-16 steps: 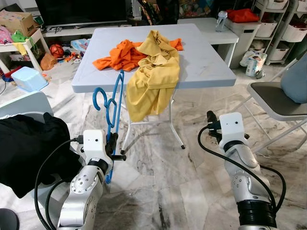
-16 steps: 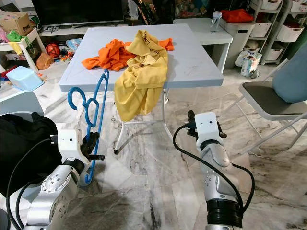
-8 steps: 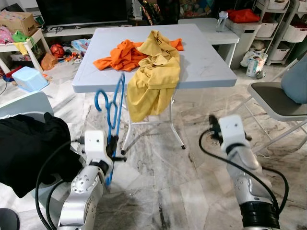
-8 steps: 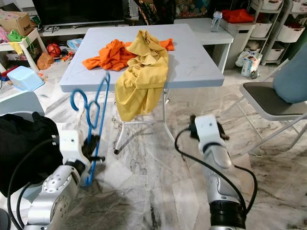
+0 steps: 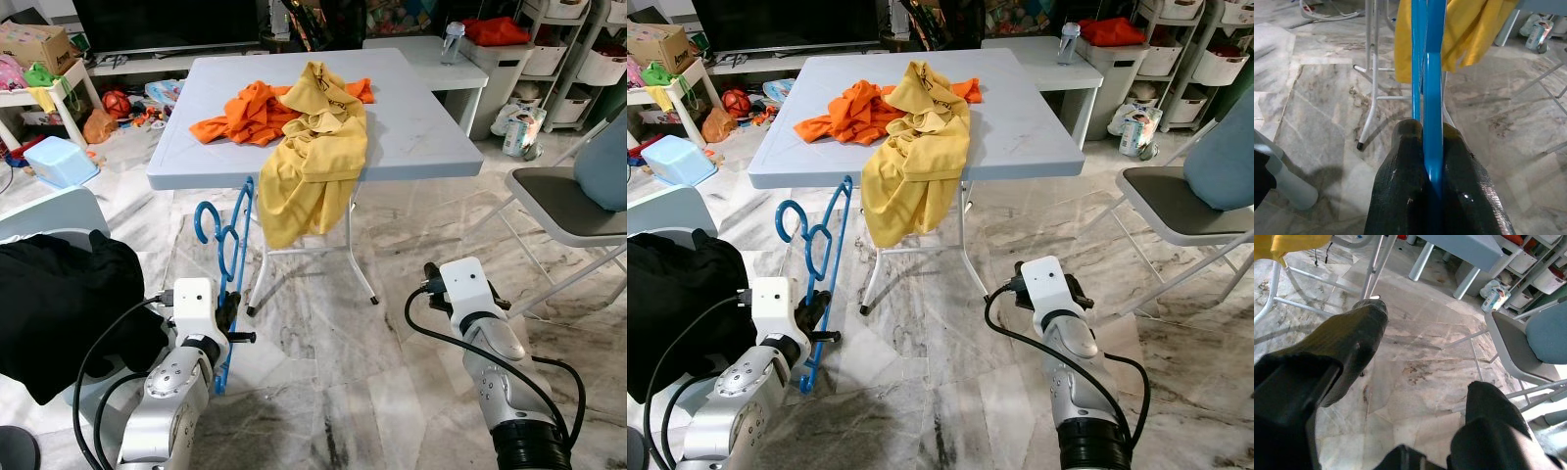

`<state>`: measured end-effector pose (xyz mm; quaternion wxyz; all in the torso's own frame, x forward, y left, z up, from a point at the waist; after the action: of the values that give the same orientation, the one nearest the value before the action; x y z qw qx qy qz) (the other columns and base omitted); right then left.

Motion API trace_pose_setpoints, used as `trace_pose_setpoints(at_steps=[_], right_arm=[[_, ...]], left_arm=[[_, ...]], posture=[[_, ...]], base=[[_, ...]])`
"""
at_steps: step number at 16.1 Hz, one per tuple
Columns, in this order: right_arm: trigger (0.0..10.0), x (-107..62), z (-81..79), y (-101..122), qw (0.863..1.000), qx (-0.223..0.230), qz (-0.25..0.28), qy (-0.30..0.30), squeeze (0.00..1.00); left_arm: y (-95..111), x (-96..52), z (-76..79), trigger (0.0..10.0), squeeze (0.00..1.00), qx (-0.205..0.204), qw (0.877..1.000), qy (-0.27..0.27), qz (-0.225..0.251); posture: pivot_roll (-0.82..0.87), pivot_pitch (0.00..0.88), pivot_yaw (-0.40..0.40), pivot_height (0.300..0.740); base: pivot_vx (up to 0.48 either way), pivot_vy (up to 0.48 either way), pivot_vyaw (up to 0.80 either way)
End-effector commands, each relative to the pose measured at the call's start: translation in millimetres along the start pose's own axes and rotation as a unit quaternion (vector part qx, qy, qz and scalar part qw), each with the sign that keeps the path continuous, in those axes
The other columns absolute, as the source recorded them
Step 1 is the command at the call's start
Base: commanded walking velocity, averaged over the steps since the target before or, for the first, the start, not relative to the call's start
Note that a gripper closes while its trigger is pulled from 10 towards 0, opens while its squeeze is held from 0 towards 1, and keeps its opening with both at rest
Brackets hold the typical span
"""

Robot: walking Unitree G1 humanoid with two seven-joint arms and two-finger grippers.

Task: Hang hanger

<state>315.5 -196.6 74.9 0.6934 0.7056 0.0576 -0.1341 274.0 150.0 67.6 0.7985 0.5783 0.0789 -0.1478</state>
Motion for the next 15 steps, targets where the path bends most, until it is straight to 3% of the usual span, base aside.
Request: trace_pose_setpoints(at_steps=[1,11,15], right_arm=[[10.0,2.9,-3.8,4.9,1.000,-0.001,0.007,0.007,0.00],[10.0,3.5,-5.7,5.1,1.000,0.008,0.009,0.004,0.00],[10.0,2.4,-4.5,19.3,0.998,0.055,0.041,0.002,0.00]], left_arm=[[3.0,1.5,-0.7,10.0,0.00,0.008,1.000,-0.002,-0.001],[2.4,2.1,0.7,10.0,0.00,0.011,1.000,-0.009,-0.008],[15.7,0.5,3.8,10.0,0.00,0.021,0.999,-0.011,0.030]], posture=[[-0.06,0.000,0.009,0.740],[-0.06,0.000,0.013,0.740],[-0.06,0.000,0.013,0.740]], base=[[0.000,0.000,0.00],[0.000,0.000,0.00],[0.000,0.000,0.00]])
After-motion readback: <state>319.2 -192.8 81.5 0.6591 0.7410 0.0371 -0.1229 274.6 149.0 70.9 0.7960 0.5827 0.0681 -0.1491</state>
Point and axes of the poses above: a point about 5 cm out from each wrist's last joint towards the gripper, its own x axis pointing out of the wrist towards the gripper, its own y axis along the axis of the wrist's last joint, z = x × y, the point moved 1 cm from there along x, pointing out of the wrist towards the gripper, and after that the axes turned 10 degrees about -x, right-handed, at the moved point
